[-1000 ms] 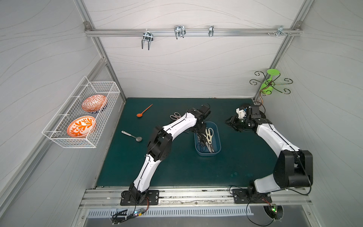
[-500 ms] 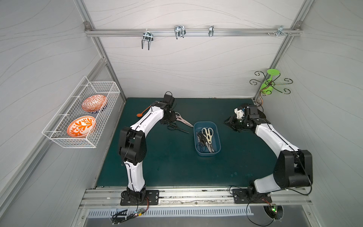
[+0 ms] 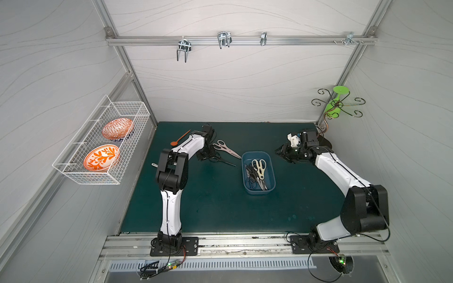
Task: Put the scissors into the storage box
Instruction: Pick up the scissors from the center of the board.
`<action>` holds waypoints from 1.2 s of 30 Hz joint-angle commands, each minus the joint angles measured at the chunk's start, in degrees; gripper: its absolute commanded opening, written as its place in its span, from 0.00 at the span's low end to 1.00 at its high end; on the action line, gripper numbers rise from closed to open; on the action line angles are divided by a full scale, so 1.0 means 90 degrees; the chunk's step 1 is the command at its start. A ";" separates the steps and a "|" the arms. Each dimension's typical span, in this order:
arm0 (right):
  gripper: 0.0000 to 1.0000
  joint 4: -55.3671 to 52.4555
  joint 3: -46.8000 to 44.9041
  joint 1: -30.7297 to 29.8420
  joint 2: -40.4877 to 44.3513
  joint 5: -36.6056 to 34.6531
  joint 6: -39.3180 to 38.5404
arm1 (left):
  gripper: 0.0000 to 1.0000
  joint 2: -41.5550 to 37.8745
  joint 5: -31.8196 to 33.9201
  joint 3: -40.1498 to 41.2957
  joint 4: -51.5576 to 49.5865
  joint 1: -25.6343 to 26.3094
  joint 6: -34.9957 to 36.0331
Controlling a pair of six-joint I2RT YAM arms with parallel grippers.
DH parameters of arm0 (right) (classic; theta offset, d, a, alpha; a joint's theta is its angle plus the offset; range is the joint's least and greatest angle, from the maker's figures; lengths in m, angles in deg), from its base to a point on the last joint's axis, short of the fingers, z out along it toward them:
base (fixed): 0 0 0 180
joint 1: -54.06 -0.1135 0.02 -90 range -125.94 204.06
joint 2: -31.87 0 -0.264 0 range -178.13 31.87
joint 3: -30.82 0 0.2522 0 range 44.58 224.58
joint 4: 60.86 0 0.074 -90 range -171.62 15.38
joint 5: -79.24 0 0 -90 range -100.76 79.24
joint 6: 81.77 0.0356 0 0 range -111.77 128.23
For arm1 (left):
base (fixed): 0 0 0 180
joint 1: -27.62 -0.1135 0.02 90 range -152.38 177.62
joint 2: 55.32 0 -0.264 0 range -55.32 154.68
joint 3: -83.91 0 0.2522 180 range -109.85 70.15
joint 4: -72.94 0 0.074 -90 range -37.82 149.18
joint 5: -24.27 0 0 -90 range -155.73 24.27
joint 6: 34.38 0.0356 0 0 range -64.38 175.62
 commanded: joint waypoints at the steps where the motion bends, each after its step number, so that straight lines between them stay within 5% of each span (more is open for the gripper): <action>1: 0.34 -0.0168 0.0174 -0.0026 -0.0134 -0.0036 -0.0122 | 0.34 0.0169 -0.0180 -0.0330 0.0189 -0.0071 -0.0213; 26: 0.35 -0.0242 0.0204 -0.0026 -0.0293 -0.0117 -0.0272 | 0.27 0.0903 0.0014 -0.0700 -0.0196 -0.0069 -0.0237; 36: 0.35 -0.0230 0.0178 -0.0026 -0.0321 -0.0125 -0.0264 | 0.07 0.0904 0.0064 -0.0571 -0.0252 -0.0071 -0.0131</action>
